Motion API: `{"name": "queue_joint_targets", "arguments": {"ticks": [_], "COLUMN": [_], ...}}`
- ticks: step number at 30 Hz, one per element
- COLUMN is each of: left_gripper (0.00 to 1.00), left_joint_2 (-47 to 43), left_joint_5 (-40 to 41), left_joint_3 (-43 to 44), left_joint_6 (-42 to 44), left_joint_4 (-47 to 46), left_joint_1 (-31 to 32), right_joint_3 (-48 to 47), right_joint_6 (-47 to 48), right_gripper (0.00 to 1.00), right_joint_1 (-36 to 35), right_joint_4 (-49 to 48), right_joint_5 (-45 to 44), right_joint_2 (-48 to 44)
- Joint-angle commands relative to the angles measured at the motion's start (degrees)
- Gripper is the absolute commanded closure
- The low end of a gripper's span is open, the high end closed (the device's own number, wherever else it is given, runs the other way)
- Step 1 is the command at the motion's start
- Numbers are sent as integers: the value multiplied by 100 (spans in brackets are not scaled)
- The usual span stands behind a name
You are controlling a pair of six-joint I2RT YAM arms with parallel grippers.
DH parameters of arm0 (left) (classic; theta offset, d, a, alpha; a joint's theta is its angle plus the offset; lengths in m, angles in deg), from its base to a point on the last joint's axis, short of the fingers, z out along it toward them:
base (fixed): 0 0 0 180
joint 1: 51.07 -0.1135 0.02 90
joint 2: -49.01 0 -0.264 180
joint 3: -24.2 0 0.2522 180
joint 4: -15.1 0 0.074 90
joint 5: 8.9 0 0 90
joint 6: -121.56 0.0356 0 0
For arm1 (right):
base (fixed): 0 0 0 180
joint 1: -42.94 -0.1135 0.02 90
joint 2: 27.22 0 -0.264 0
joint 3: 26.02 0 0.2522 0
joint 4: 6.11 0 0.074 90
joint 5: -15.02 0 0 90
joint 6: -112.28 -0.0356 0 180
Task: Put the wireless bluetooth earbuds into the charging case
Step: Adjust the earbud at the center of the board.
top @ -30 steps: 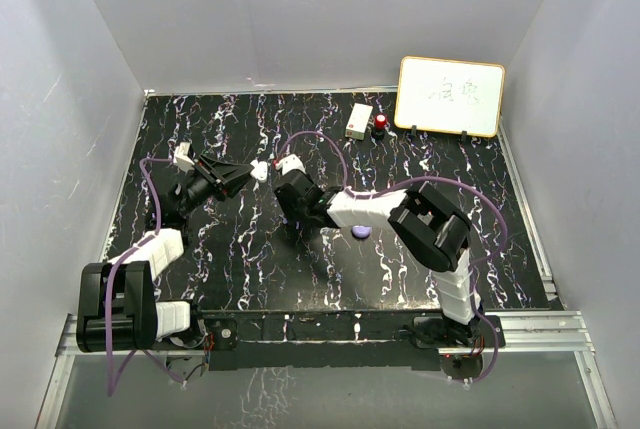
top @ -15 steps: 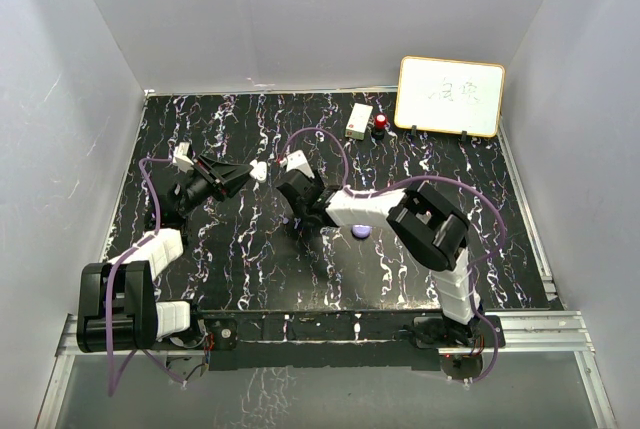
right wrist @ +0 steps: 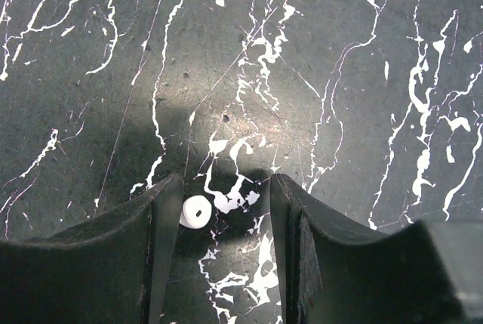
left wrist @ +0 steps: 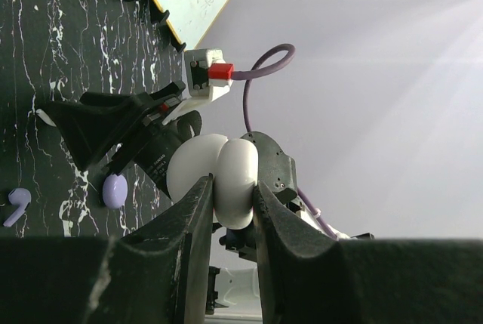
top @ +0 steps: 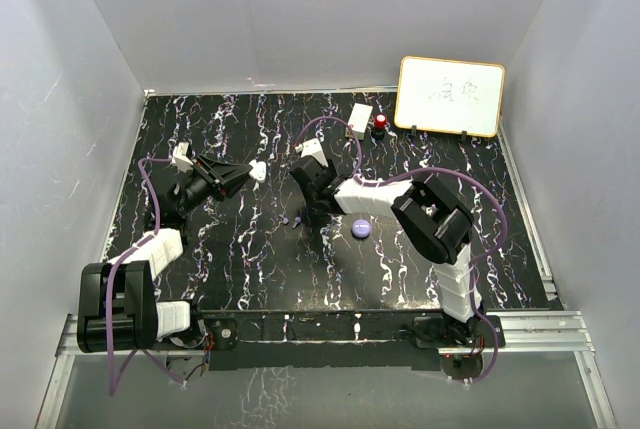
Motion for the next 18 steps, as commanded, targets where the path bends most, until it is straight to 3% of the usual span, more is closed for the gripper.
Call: {"name": "queue_joint_targets", "arguments": {"ticks": [1, 18], "left_gripper": [100, 100], "left_joint_2": [-134, -138], "left_joint_5": [-130, -95], "left_joint_3": [-12, -19], "left_joint_6": [19, 77], "left_joint_4": [-28, 45], "left_joint_1": [-29, -34], "right_joint_3": [-64, 300], "right_joint_6": [-113, -15], "right_gripper": [53, 51], "right_joint_1": [28, 80], "right_joint_4": [184, -249], "right_joint_5": [114, 752], "right_joint_2": [-84, -851]}}
